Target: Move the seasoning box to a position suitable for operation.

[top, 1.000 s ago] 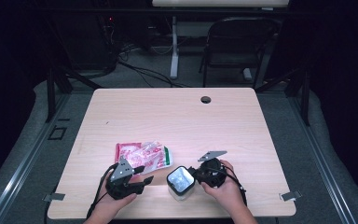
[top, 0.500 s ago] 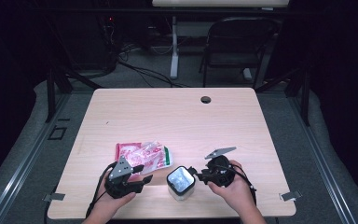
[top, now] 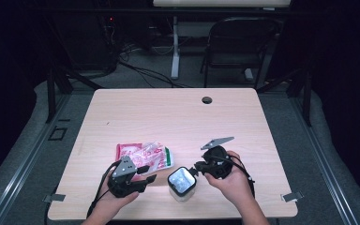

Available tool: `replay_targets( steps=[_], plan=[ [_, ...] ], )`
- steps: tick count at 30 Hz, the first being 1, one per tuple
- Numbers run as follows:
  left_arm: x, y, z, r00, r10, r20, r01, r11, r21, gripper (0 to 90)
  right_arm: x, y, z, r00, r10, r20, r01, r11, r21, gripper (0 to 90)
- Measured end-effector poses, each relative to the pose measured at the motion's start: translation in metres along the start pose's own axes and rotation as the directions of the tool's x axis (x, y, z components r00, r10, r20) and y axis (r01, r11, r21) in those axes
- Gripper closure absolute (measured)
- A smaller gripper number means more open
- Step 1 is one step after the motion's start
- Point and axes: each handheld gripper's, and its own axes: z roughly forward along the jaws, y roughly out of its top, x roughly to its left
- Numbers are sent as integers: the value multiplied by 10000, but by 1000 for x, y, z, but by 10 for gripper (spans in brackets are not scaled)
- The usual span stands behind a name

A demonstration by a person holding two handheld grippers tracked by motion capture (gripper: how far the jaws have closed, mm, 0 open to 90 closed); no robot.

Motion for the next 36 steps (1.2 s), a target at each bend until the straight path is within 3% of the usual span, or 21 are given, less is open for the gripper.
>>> replay_targets(
  steps=[6, 14, 21, 36],
  plan=[
    [-5, 0, 4, 9997, 240, 1, -240, 9996, 153, 683, 2, 2, 7, 9999, -111, -34, 111, 9999, -1, 871],
    [-15, 1, 12, 9969, 462, 638, -498, 9972, 559, 820, 3, -2, 16, 9999, 71, -81, -71, 9999, 80, 881],
    [-23, 3, 22, 9940, 632, 896, -708, 9939, 844, 891, 0, -4, 16, 9997, 165, -201, -166, 9999, -26, 883],
    [-29, 5, 28, 9915, 741, 1070, -847, 9915, 990, 900, 0, -6, 15, 9997, 207, -130, -208, 9998, -82, 883]
  ],
)
